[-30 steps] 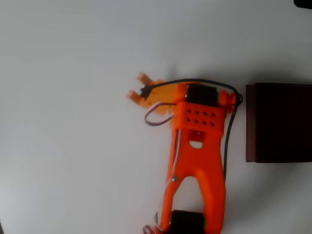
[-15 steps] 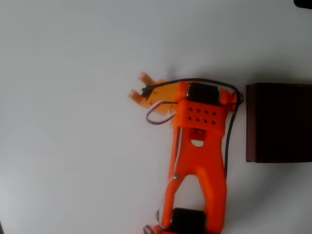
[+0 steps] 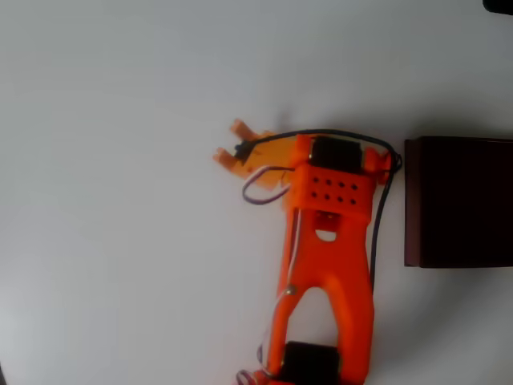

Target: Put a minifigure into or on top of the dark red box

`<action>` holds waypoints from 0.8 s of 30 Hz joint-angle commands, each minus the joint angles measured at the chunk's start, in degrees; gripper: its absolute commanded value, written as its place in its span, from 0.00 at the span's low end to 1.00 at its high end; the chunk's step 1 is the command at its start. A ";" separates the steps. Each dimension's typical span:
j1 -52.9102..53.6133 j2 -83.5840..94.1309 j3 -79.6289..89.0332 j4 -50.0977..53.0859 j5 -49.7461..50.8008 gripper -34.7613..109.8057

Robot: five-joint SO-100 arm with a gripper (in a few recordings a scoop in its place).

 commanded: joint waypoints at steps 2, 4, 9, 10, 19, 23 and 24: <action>0.35 0.09 -1.49 1.32 0.18 0.32; 0.35 0.00 -1.49 1.41 0.26 0.31; 0.35 -0.70 -2.02 1.67 0.18 0.26; 0.35 -0.79 -2.20 1.85 0.18 0.25; 0.26 -0.70 -4.13 4.39 0.53 0.24; 0.35 1.93 -7.12 8.26 0.88 0.24; 0.35 3.08 -7.91 9.14 1.05 0.24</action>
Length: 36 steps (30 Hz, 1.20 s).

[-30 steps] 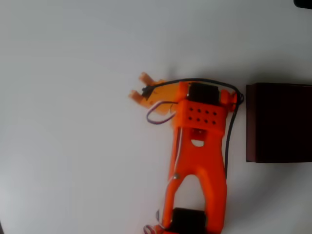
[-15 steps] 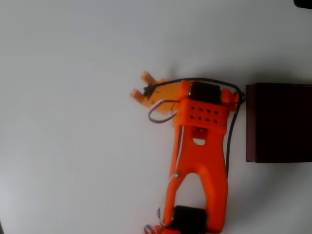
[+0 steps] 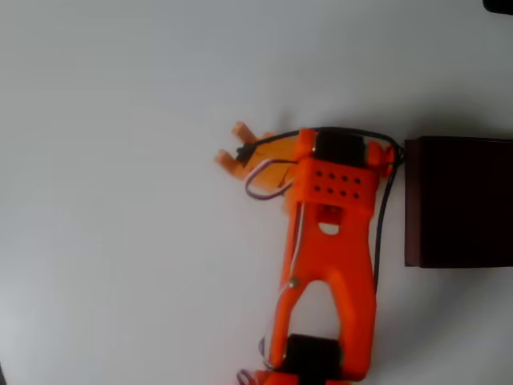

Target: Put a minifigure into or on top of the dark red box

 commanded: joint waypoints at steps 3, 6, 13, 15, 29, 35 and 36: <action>0.09 7.12 -7.29 7.47 1.32 0.24; 0.53 10.99 -9.84 10.46 2.20 0.24; 5.27 22.24 -5.80 12.66 6.68 0.24; 7.82 24.08 -4.22 12.66 8.00 0.24; 23.99 19.42 -8.00 9.76 12.74 0.24; 30.15 8.17 -20.13 11.07 12.57 0.24; 30.94 4.83 -24.79 12.57 12.48 0.24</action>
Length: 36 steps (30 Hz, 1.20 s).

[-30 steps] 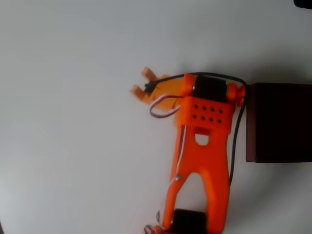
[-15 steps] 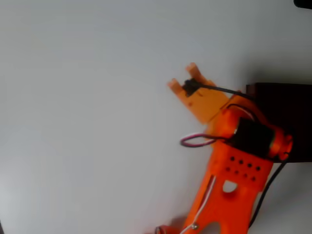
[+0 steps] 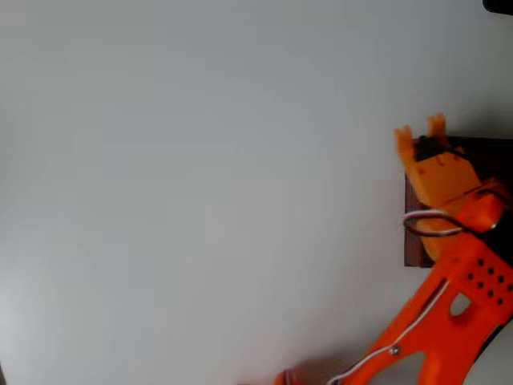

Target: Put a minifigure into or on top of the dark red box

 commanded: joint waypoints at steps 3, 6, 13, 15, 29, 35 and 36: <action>3.78 -14.06 -23.12 6.33 0.00 0.24; 4.57 -25.14 -37.62 10.99 -0.35 0.24; 5.10 -32.43 -46.23 11.34 -0.53 0.25; 5.01 -32.52 -45.97 11.51 -0.44 0.30; 3.69 -24.08 -37.44 11.60 -4.31 0.41; -1.93 -10.55 -24.35 11.60 -11.43 0.39; -3.08 -8.09 -21.62 11.51 -12.13 0.39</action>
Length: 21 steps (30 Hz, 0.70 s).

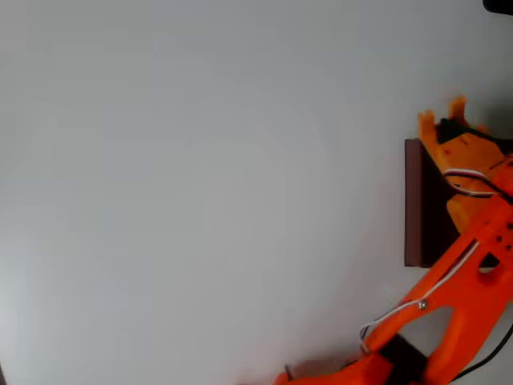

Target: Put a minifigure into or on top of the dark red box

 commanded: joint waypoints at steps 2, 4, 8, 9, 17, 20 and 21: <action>-4.75 14.59 11.69 0.09 -2.29 0.39; -7.47 20.30 18.46 -1.67 -2.81 0.38; -13.10 34.54 33.22 -6.59 -1.85 0.39; -14.77 38.32 36.91 -7.91 -1.49 0.39; -30.85 63.46 60.91 -16.79 0.00 0.39; -36.83 69.87 66.36 -18.81 1.14 0.39; -38.50 71.72 67.94 -19.34 1.49 0.39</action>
